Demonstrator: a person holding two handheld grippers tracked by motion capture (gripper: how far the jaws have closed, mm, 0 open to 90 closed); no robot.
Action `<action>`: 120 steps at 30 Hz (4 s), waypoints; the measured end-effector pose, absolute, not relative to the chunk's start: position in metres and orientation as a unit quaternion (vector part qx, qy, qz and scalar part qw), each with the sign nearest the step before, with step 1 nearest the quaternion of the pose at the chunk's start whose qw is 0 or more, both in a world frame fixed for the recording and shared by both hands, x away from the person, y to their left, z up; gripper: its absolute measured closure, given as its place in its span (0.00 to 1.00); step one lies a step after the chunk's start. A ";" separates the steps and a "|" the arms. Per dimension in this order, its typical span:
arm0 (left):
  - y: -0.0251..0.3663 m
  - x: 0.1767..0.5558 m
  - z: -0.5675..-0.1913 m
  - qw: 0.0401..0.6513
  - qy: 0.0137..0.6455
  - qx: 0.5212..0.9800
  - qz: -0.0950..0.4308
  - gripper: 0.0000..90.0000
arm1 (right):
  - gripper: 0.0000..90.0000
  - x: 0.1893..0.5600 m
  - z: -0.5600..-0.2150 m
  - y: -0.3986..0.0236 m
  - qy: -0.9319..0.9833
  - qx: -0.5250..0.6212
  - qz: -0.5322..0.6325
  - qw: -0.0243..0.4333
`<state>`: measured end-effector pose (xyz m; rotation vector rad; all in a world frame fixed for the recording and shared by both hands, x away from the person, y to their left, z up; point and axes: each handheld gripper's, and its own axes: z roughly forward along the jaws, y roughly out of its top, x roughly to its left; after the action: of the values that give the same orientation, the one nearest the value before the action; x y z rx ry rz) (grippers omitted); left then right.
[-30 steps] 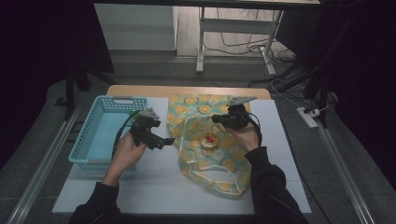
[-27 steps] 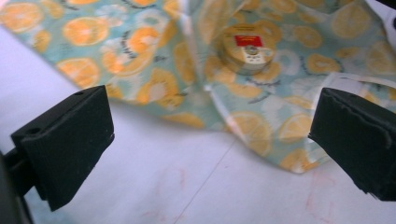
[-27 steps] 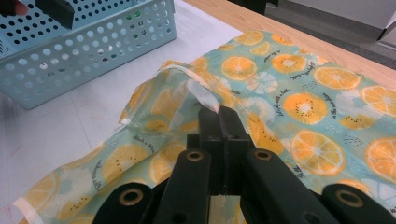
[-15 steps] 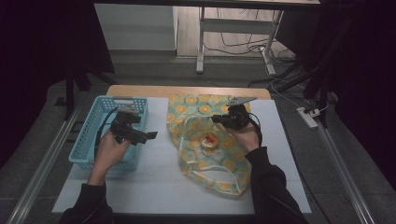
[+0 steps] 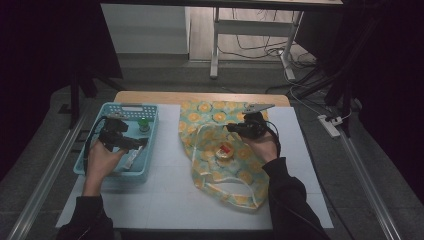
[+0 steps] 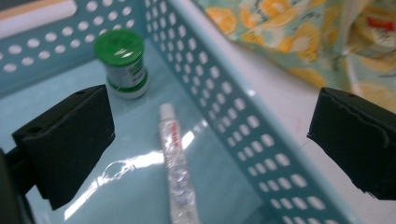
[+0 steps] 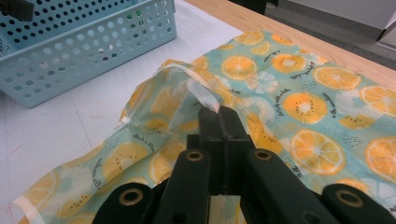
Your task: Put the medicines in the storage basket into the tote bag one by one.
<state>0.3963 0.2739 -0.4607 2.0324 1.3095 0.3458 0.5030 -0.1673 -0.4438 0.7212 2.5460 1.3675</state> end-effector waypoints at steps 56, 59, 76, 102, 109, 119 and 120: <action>0.267 0.420 -0.511 0.158 0.512 0.840 0.079 0.80 | 1.00 0.502 -0.444 -0.165 0.854 0.237 0.457 0.081; 0.268 0.420 -0.510 0.164 0.519 0.835 0.078 0.80 | 1.00 0.502 -0.444 -0.165 0.854 0.237 0.457 0.081; 0.273 0.414 -0.488 0.228 0.532 0.809 0.107 0.81 | 1.00 0.502 -0.444 -0.166 0.852 0.237 0.459 0.081; 0.261 0.393 -0.438 0.317 0.504 0.796 0.110 0.81 | 1.00 0.501 -0.441 -0.167 0.849 0.235 0.466 0.085; 0.240 0.390 -0.427 0.324 0.476 0.810 0.108 0.81 | 1.00 0.500 -0.440 -0.167 0.847 0.235 0.470 0.088; 0.214 0.386 -0.416 0.339 0.444 0.824 0.093 0.81 | 1.00 0.500 -0.439 -0.167 0.845 0.236 0.471 0.089; 0.211 0.386 -0.416 0.340 0.441 0.826 0.091 0.81 | 1.00 0.500 -0.439 -0.167 0.845 0.236 0.471 0.090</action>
<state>0.3863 0.2111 -0.4157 2.1486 1.1472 0.2368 0.5005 -0.1672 -0.4391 0.7013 2.5133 1.4010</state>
